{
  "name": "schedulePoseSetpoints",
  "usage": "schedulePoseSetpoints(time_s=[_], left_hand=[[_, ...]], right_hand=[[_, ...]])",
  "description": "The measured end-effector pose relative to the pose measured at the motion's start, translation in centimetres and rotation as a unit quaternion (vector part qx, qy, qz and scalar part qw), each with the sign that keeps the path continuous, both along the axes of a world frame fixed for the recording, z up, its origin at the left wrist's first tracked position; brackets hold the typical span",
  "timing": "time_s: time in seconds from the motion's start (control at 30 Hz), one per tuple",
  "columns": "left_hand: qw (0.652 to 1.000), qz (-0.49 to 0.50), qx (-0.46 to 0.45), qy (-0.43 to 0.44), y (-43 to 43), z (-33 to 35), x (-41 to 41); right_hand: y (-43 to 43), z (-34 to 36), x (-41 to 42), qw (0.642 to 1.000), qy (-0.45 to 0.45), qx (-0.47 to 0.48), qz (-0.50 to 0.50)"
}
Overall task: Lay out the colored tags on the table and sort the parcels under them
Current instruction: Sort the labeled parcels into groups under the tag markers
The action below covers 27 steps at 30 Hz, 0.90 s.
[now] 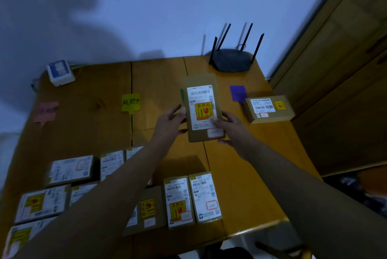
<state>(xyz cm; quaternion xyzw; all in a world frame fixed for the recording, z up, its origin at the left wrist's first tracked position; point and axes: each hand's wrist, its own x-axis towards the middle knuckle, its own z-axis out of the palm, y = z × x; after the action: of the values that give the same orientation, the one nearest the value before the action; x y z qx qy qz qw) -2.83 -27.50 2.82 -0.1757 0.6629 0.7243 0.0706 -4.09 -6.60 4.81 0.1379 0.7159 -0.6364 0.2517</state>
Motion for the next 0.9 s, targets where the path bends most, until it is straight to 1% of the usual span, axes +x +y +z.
schedulePoseSetpoints(time_s=[0.07,0.17,0.33,0.4,0.5,0.73,0.9], left_hand=[[1.000,-0.021,0.003,-0.021,1.8,-1.2,-0.9],[0.998,-0.045,-0.014,-0.034,5.1,-3.3,-2.2],[0.997,-0.008,-0.057,-0.052,9.0,-7.3,-5.3],[0.995,-0.002,-0.073,-0.069,9.9,-8.5,-6.4],[0.991,0.018,-0.080,-0.105,10.6,-9.7,-7.7],[0.984,0.036,-0.112,-0.137,10.7,-11.2,-8.6],[0.983,0.051,-0.097,-0.147,10.3,-11.1,-8.4]], right_hand=[[1.4,-1.2,-0.8,0.999,-0.029,0.015,-0.018],[3.6,-3.2,-2.6,0.997,-0.058,0.038,-0.015],[6.3,-7.1,-6.3,0.992,-0.095,0.073,0.036],[7.1,-8.6,-8.1,0.991,-0.107,0.066,0.049],[7.7,-10.4,-10.1,0.990,-0.117,0.055,0.062],[7.7,-12.9,-11.8,0.984,-0.144,0.056,0.094],[7.4,-13.2,-11.5,0.985,-0.134,0.047,0.093]])
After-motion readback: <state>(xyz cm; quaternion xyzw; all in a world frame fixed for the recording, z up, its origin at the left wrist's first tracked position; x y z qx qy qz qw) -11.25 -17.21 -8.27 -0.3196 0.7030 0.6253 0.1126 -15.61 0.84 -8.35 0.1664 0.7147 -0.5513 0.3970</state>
